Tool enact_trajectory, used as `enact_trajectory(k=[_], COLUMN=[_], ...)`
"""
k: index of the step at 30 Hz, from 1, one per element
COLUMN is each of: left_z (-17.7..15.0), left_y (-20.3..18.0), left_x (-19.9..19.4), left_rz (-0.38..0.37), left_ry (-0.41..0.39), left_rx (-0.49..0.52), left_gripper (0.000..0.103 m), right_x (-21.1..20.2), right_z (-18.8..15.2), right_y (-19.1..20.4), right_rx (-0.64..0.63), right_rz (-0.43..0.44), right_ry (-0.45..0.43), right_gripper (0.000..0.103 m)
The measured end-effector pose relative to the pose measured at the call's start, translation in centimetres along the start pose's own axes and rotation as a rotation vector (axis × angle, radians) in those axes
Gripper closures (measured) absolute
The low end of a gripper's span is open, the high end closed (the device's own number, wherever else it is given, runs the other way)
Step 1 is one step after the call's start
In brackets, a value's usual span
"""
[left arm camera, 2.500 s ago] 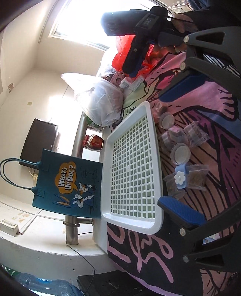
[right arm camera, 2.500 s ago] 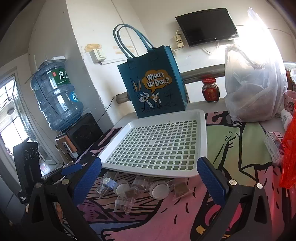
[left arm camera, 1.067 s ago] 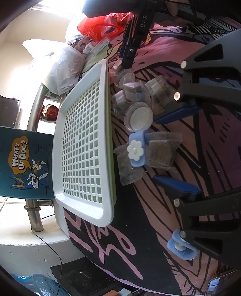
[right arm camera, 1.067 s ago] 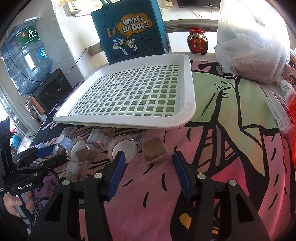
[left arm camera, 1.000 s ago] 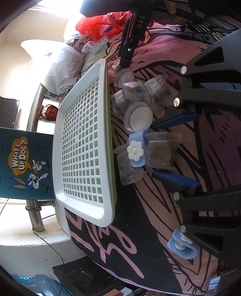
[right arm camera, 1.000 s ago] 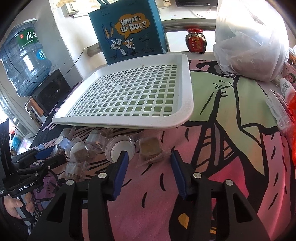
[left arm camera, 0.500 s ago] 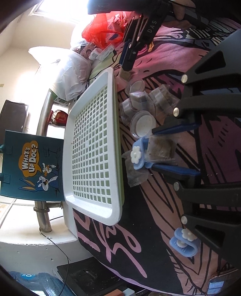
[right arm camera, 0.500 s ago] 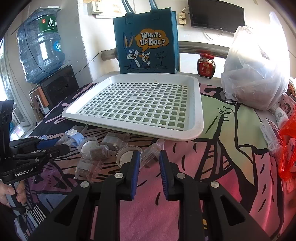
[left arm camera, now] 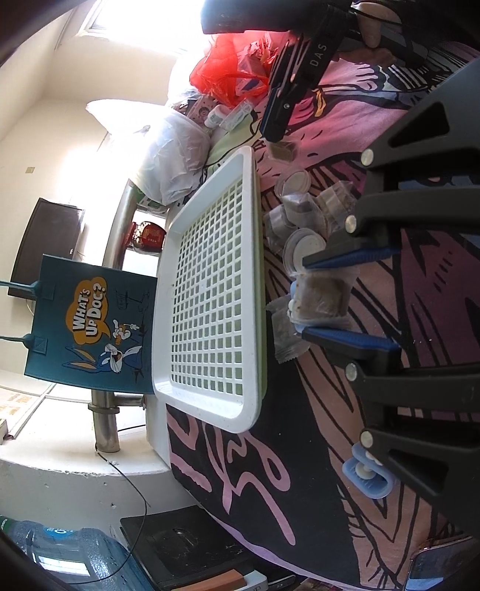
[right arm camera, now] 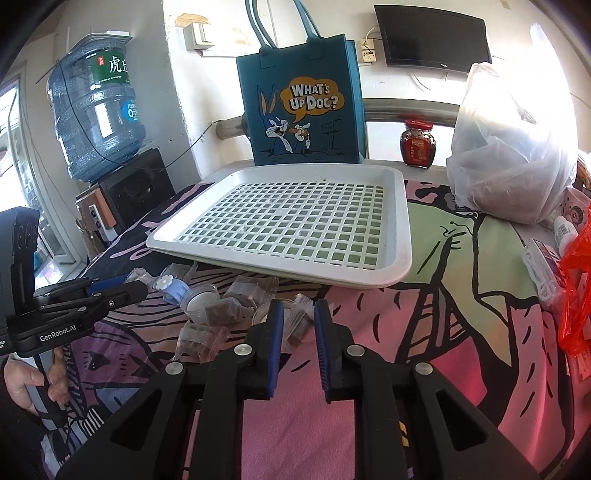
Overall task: Organize objects
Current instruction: 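Close the left gripper on one clear brown-filled box while the right gripper grasps another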
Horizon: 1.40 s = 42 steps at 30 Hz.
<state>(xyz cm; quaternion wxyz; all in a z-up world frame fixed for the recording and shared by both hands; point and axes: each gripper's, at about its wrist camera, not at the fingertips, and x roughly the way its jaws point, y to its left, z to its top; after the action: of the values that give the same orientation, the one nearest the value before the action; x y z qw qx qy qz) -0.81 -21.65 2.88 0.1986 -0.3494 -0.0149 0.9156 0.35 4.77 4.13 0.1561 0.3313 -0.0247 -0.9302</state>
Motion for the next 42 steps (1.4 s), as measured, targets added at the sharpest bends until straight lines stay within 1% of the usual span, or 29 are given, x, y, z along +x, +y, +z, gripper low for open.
enact_trajectory(k=[1,2,5,7,8,10,11,12,13,14,17,18,20,22,23,25,26,27,29,30,32,39,42], left_z=[0.0,0.0,0.0,-0.1,-0.1,-0.1,-0.1,-0.1,-0.1,-0.1,-0.1,-0.1,-0.1,-0.1,-0.1,-0.1,-0.1,-0.1,-0.1,-0.1,-0.1,0.0,0.0], left_y=[-0.1,-0.2,-0.3,-0.1,0.1,0.4,0.5,0.4,0.4,0.3,-0.2,-0.3,-0.3,-0.1,0.0,0.1,0.2,0.2,0.2,0.2,0.1,0.1,0.1], left_x=[0.0,0.0,-0.1,0.1,0.1,0.2,0.2,0.2,0.2,0.2,0.1,0.1,0.2,0.1,0.1,0.1,0.2,0.2,0.2,0.2,0.2,0.2,0.3], left_rz=[0.0,0.002,0.0,-0.004,-0.007,-0.006,-0.004,-0.001,0.0,0.001,0.01,0.011,0.013,0.009,0.007,0.003,0.003,0.002,0.001,0.001,0.003,0.006,0.01], left_ry=[-0.001,-0.003,-0.004,0.002,0.005,0.01,0.012,0.012,0.012,0.009,0.005,0.006,0.008,0.006,0.006,0.007,0.01,0.012,0.013,0.013,0.012,0.016,0.021], left_rx=[0.005,0.009,0.014,0.004,-0.004,-0.02,-0.025,-0.026,-0.023,-0.017,0.009,0.015,0.018,0.01,0.005,-0.002,-0.004,-0.004,-0.005,-0.006,-0.006,-0.005,-0.008], left_gripper=[0.072,0.072,0.072,0.072,0.072,0.072,0.072,0.072,0.072,0.072,0.072,0.072,0.072,0.072,0.072,0.072,0.072,0.072,0.072,0.072,0.072,0.072,0.072], right_x=[0.0,0.1,0.2,0.5,0.9,1.3,1.3,1.1,0.8,0.5,0.9,1.3,2.4,3.3,3.6,4.3,4.8,4.9,4.8,4.6,4.2,2.6,2.3], right_z=[0.0,0.0,0.0,-0.1,-0.1,-0.2,-0.2,-0.2,-0.2,-0.1,0.3,0.4,0.6,0.8,1.0,0.9,0.8,0.8,0.7,0.7,0.6,0.1,0.0], right_y=[0.0,0.0,-0.4,-0.6,-0.7,-1.6,-2.3,-3.0,-3.7,-4.2,-4.5,-4.4,-4.3,-4.4,-4.4,-4.2,-4.2,-4.2,-4.1,-3.9,-3.5,0.1,1.0], right_rx=[-0.004,-0.003,0.003,0.002,0.007,0.06,0.096,0.135,0.17,0.189,0.171,0.159,0.148,0.155,0.153,0.145,0.143,0.143,0.135,0.129,0.107,-0.041,-0.085], right_rz=[0.002,0.008,0.012,0.0,0.002,-0.01,-0.011,-0.004,0.004,0.001,-0.045,-0.051,-0.029,-0.026,-0.026,-0.036,-0.058,-0.065,-0.073,-0.08,-0.087,-0.122,-0.163], right_ry=[-0.001,0.002,0.013,0.026,0.043,0.063,0.062,0.05,0.03,0.015,0.022,0.044,0.087,0.108,0.119,0.153,0.176,0.183,0.181,0.177,0.159,0.096,0.08], right_gripper=[0.094,0.103,0.103,0.103,0.1,0.075,0.041,0.014,0.008,0.006,0.006,0.006,0.006,0.006,0.009,0.032,0.059,0.063,0.065,0.069,0.074,0.075,0.074])
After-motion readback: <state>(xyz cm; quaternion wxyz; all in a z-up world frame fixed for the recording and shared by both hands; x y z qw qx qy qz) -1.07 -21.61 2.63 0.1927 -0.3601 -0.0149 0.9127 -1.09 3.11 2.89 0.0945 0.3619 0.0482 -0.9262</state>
